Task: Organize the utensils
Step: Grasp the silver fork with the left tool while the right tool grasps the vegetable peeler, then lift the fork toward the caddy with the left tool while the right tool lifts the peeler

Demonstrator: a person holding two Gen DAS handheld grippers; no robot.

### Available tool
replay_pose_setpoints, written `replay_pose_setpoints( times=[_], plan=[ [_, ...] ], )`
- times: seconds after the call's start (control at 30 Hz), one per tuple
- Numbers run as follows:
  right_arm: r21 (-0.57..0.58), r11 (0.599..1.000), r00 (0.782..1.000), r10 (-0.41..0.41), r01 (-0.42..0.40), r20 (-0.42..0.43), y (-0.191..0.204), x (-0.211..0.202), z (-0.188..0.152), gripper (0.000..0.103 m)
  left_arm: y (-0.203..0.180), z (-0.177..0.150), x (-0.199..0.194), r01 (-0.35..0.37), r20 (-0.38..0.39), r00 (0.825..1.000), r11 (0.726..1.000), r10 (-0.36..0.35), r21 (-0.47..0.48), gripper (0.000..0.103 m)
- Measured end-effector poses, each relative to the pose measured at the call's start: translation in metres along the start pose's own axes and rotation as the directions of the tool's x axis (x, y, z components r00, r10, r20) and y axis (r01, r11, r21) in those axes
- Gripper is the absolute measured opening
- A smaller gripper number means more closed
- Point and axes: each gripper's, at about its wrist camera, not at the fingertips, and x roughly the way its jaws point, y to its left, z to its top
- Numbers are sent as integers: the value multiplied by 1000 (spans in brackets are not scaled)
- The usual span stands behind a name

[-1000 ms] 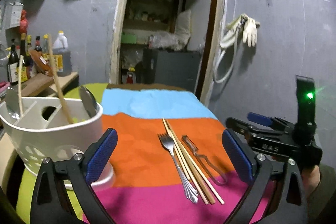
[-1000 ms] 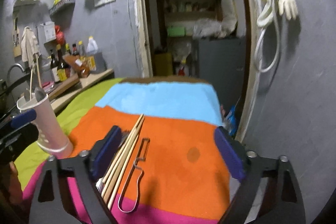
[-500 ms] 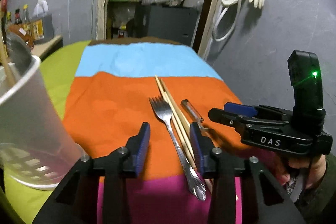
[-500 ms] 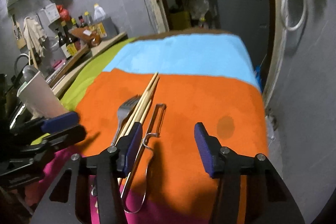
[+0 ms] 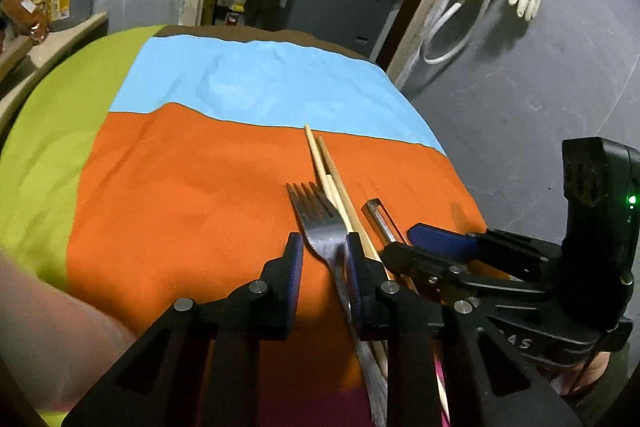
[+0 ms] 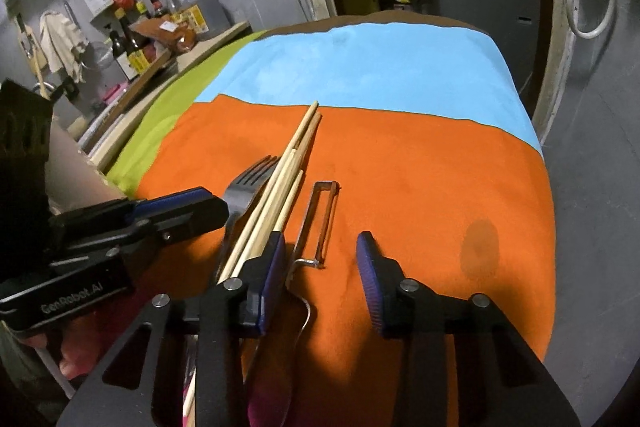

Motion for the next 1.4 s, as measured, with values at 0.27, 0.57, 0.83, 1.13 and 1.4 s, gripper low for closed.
replay_pose_setpoints(
  times=[0.27,0.57,0.83,1.13,1.4],
  plan=[
    [-67,996,996,-71,67,-54,11,11,12,32,1,5,2,1,-28,1000,1000,-1,0,8],
    [-60,995,990,-89,83,-110,13,9,11,15,5,4,5,78,-94,992,996,-81,-36,1],
    [-6,998,994,-59,59,-95,5,-4,-2,12,3,12,9,89,-117,989,995,-93,-35,1],
    [67,997,999,-27,30,-35,0,-10,-11,12,-7,5,0,68,-83,994,998,-68,0,0],
    [139,990,995,-3,-11,97,-6,-34,-24,11,-32,-16,-47,-37,141,990,993,21,109,0]
  ],
)
